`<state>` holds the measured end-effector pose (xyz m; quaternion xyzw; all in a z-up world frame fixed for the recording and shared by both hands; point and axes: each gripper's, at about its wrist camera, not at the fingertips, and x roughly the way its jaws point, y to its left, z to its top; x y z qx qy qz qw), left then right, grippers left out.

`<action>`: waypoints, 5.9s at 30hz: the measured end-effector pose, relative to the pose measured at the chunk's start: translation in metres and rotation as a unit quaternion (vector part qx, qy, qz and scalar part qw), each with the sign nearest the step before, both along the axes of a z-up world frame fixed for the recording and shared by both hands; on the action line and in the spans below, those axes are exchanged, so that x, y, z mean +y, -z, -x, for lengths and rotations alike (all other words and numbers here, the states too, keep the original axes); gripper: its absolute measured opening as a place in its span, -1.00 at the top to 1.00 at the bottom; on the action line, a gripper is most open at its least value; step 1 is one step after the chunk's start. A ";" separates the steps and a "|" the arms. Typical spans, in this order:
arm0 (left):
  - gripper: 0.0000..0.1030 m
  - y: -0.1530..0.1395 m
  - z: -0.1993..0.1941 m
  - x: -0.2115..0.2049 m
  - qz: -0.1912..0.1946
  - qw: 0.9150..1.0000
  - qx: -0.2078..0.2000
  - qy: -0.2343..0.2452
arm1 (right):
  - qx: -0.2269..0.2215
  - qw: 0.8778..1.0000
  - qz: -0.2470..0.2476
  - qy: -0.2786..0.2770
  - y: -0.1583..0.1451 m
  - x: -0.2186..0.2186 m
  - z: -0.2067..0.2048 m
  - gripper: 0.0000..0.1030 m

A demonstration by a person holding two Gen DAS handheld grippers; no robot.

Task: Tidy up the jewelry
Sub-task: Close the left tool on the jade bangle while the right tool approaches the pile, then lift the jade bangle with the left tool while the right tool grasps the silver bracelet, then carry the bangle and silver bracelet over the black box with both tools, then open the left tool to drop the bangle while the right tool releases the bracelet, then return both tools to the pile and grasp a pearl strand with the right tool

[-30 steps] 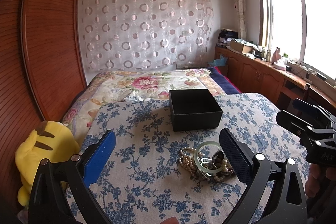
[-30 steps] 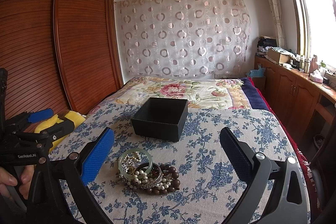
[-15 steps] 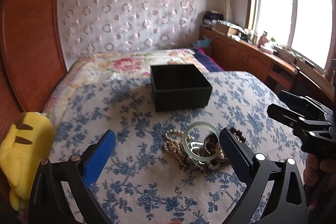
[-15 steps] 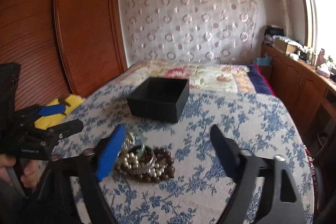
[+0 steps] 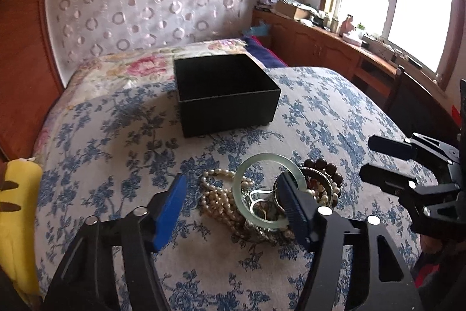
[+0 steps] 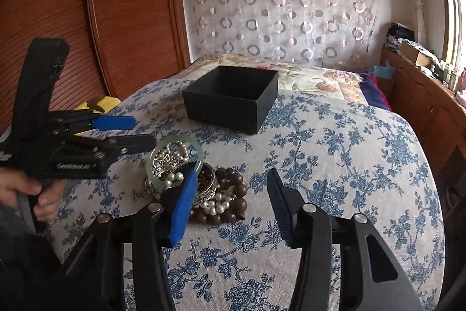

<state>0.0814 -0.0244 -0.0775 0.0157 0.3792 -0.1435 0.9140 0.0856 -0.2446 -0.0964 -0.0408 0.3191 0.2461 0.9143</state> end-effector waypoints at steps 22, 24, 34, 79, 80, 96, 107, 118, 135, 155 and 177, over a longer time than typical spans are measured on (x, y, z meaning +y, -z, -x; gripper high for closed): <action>0.85 0.009 -0.007 -0.005 0.007 1.000 0.005 -0.002 | 0.016 0.999 0.008 -0.027 0.010 0.011 -0.002 0.17; 0.85 0.002 -0.001 -0.002 0.005 1.000 -0.012 -0.011 | 0.016 0.999 0.008 -0.036 0.009 0.015 -0.002 0.24; 0.85 -0.021 0.019 0.025 0.021 0.997 -0.052 -0.045 | 0.025 0.997 0.037 -0.062 0.014 0.039 -0.023 0.53; 0.84 -0.050 -0.024 0.033 0.003 0.994 -0.097 -0.049 | -0.050 0.997 0.050 -0.041 -0.038 0.043 -0.132 0.90; 0.84 -0.051 -0.030 0.032 0.000 0.994 -0.097 -0.049 | -0.051 0.997 0.050 -0.040 -0.038 0.044 -0.137 0.90; 0.84 -0.053 -0.096 0.017 -0.028 0.995 -0.087 -0.027 | -0.019 0.998 0.027 -0.061 -0.026 0.057 -0.184 0.52; 0.84 -0.033 -0.135 0.008 -0.031 0.998 -0.057 -0.010 | -0.025 0.999 0.030 -0.024 -0.029 0.020 -0.174 0.52; 0.84 -0.009 -0.150 0.001 -0.030 1.000 -0.009 0.002 | -0.026 0.999 0.034 -0.021 -0.025 0.014 -0.160 0.52; 0.50 -0.036 -0.092 0.001 -0.023 0.999 -0.044 0.007 | -0.043 0.999 0.028 -0.019 -0.037 0.011 -0.110 0.52; 0.50 -0.008 -0.005 0.023 -0.016 0.999 -0.025 -0.017 | -0.026 0.999 0.016 -0.038 -0.027 0.011 -0.037 0.52; 0.50 0.017 0.022 0.039 -0.010 1.000 -0.006 -0.029 | 0.038 0.992 0.047 -0.110 0.018 0.065 -0.006 0.33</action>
